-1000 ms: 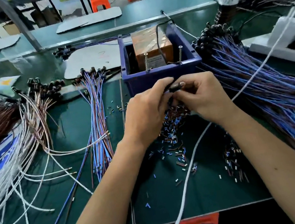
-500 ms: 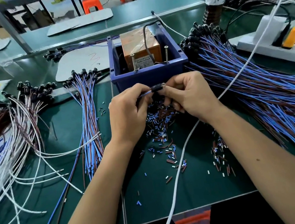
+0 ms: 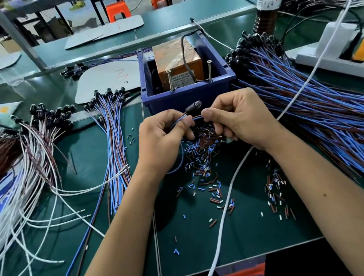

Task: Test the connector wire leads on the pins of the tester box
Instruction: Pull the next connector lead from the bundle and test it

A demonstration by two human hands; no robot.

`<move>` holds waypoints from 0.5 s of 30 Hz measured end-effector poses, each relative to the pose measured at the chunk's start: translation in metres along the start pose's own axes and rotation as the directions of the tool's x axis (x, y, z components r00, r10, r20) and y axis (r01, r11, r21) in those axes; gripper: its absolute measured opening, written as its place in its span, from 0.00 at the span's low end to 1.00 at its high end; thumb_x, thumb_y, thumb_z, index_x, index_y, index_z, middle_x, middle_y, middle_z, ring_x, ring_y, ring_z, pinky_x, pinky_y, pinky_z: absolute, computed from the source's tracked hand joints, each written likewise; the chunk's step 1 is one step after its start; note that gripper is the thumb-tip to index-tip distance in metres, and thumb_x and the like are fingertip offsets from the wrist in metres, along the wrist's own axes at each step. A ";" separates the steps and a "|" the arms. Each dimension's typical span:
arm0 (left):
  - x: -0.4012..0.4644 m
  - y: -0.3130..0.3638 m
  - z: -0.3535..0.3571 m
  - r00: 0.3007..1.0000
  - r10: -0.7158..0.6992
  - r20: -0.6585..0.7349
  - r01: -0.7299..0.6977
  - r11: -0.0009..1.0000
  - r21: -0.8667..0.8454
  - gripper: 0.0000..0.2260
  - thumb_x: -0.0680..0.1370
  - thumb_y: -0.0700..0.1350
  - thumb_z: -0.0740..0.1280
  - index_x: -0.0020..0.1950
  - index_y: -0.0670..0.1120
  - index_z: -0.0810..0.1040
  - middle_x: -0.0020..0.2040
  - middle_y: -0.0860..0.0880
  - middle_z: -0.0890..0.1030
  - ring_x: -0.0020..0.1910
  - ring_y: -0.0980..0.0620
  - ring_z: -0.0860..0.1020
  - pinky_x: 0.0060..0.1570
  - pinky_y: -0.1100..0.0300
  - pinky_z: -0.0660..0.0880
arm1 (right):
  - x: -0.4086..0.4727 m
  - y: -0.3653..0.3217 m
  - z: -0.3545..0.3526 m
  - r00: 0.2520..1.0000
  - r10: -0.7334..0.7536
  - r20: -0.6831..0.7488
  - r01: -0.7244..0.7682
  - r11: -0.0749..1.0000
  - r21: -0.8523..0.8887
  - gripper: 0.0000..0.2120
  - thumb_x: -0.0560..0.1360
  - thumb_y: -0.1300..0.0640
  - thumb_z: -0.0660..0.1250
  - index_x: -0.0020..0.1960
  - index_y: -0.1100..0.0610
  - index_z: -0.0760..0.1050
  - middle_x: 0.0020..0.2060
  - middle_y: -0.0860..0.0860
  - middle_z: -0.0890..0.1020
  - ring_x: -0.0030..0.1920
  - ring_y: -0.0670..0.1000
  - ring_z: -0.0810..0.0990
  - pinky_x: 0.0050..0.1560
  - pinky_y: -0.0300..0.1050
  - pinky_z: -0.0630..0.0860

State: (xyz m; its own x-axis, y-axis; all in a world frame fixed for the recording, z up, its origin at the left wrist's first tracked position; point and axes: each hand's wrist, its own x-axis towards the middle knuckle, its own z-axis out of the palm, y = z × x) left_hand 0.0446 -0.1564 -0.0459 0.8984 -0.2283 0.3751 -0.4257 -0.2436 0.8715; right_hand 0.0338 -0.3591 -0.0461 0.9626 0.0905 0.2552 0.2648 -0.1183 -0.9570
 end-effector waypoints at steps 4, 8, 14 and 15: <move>0.003 -0.003 -0.012 0.994 -0.063 -0.092 0.052 0.992 -0.113 0.09 0.81 0.43 0.68 0.41 0.43 0.83 0.31 0.50 0.82 0.24 0.62 0.72 0.29 0.70 0.67 | 0.001 0.001 -0.013 0.996 0.004 -0.094 0.003 0.998 0.068 0.12 0.76 0.48 0.76 0.39 0.55 0.83 0.27 0.53 0.81 0.21 0.46 0.71 0.21 0.35 0.65; 0.001 -0.002 -0.013 0.988 -0.106 -0.114 0.079 0.972 -0.220 0.09 0.80 0.43 0.68 0.41 0.44 0.83 0.32 0.46 0.83 0.22 0.62 0.69 0.26 0.73 0.64 | 0.000 -0.002 -0.002 0.997 -0.029 -0.075 0.032 0.999 0.035 0.09 0.74 0.53 0.78 0.45 0.59 0.84 0.29 0.54 0.83 0.21 0.46 0.72 0.21 0.35 0.66; -0.003 0.009 0.002 0.991 -0.116 -0.070 0.086 0.938 -0.335 0.10 0.79 0.43 0.67 0.39 0.43 0.80 0.32 0.44 0.83 0.21 0.60 0.66 0.24 0.69 0.62 | -0.004 -0.003 0.043 0.992 0.034 -0.124 0.001 0.962 0.274 0.05 0.77 0.62 0.75 0.51 0.64 0.84 0.29 0.54 0.81 0.20 0.46 0.68 0.21 0.35 0.62; -0.004 0.010 0.004 0.991 -0.122 -0.061 0.094 0.933 -0.347 0.10 0.79 0.43 0.67 0.38 0.44 0.80 0.32 0.43 0.83 0.21 0.58 0.64 0.23 0.68 0.61 | -0.004 -0.003 0.045 0.988 0.059 -0.141 -0.013 0.952 0.305 0.06 0.77 0.61 0.75 0.50 0.65 0.84 0.28 0.53 0.80 0.21 0.47 0.67 0.21 0.35 0.62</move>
State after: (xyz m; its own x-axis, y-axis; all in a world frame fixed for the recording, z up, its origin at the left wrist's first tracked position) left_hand 0.0367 -0.1617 -0.0401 0.9486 -0.1389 0.2844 -0.2758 0.0784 0.9580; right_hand 0.0264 -0.3148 -0.0505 0.9749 -0.0572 0.2153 0.2223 0.1874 -0.9568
